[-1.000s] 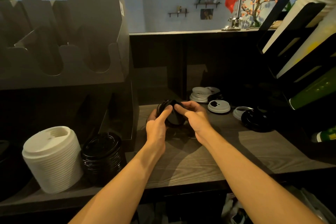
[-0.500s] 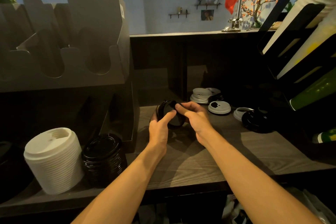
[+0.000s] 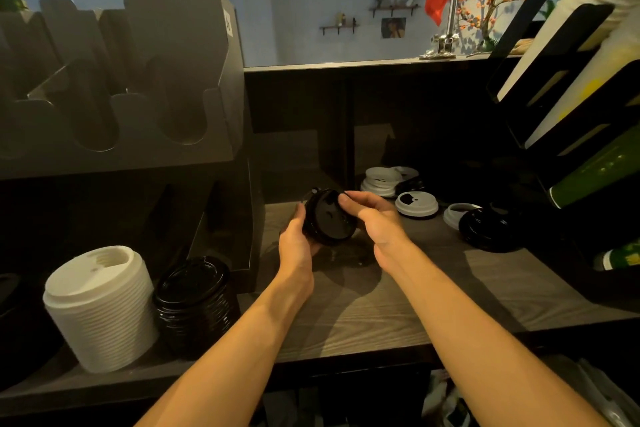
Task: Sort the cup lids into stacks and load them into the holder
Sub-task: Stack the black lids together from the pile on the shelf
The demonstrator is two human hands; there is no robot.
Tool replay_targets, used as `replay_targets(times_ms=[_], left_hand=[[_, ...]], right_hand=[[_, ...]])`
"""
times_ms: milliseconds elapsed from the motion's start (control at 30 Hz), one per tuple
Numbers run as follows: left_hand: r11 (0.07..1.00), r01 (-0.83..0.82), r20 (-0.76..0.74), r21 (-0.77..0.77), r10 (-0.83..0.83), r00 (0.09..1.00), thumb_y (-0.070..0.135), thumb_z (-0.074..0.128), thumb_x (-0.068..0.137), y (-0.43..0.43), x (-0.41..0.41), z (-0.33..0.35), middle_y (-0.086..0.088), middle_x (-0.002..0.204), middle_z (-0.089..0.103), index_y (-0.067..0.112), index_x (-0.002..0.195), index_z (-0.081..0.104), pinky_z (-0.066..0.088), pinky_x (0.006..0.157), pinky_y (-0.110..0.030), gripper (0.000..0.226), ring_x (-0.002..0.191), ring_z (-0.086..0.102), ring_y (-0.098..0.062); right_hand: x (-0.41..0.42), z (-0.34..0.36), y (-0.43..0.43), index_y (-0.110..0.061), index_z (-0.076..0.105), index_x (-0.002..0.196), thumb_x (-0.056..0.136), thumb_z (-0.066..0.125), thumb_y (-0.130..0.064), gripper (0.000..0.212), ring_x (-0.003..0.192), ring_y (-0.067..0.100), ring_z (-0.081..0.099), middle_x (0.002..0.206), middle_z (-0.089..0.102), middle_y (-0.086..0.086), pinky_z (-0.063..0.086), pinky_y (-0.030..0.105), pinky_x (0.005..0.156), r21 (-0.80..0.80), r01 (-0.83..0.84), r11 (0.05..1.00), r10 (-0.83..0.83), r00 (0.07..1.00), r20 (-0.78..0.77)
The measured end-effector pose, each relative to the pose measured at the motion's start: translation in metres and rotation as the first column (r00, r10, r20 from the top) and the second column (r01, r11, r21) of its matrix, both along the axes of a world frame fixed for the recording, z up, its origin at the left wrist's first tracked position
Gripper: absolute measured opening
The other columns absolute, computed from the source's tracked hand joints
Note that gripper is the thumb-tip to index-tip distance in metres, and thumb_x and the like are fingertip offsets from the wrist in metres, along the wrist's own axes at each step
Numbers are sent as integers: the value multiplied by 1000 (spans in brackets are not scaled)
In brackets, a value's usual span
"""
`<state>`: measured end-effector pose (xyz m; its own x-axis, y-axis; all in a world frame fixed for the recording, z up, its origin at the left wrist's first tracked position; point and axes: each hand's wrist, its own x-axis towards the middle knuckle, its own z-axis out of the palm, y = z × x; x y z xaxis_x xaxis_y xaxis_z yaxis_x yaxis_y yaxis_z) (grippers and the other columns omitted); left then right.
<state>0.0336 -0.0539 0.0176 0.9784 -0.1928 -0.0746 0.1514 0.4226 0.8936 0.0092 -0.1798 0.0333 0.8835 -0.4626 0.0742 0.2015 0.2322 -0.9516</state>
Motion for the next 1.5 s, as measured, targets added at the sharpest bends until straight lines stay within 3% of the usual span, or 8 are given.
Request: replay_targets(times_ms=[400,533,700,800,1033,1233,1367,1500], left_hand=[[996,-64,-82,-67,58,995,16,49,106,3,2,4,-4,103,73,22,106,66,58,88,-35,18,97,68,-18],[998,-63,-42,4,63,997,8,47,105,1,1,3,-8,111,71,16,124,63,59,90,-37,27,104,68,-21],[997,-72,-41,-28,71,997,27,48,106,1,1,2,-11,117,72,13,128,65,56,98,-42,31,110,67,-24],[998,-54,15,-22,54,998,45,55,102,2,1,2,-9,113,75,16,123,68,57,98,-42,38,109,70,-23],[990,-121,178,65,108,978,39,53,105,0,-1,2,-8,120,71,14,138,60,50,108,-48,42,119,64,-24],[963,-228,449,147,141,882,20,50,107,4,-4,1,7,117,60,25,138,48,52,73,-10,31,102,63,0],[949,-250,516,194,118,848,20,50,107,4,-6,-1,5,111,60,22,120,62,55,71,-15,17,102,65,-14],[939,-274,556,209,117,823,23,55,105,2,-4,-3,4,114,64,22,117,66,57,81,-19,16,107,66,-10]], right_hand=[[1,2,4,-22,74,102,89,73,-15,15,105,8,66,105,74,-3,53,14,72,-63,-38,997,47,988,146],[1,0,3,-20,73,105,88,74,-15,18,101,5,65,104,74,-5,53,12,67,-81,-1,997,11,992,126],[3,-3,3,-19,73,103,87,76,-12,18,97,4,66,102,74,-5,53,13,68,-170,38,985,-24,996,84],[2,-3,2,-18,72,104,87,77,-11,19,99,6,68,102,74,-4,55,16,72,-189,44,981,-28,996,85],[3,-5,2,-18,68,109,90,74,-16,20,105,16,68,111,72,5,57,22,75,-162,-30,986,49,992,115],[1,-2,2,-19,66,109,92,68,-11,19,103,19,71,108,74,5,59,33,87,-6,-156,988,155,972,179],[-2,-1,0,-22,68,112,93,66,-14,20,106,17,70,110,74,0,59,36,90,8,-180,984,176,970,168],[-1,-1,-1,-21,68,114,95,65,-16,20,109,17,67,112,74,0,58,36,91,39,-168,985,161,976,147]])
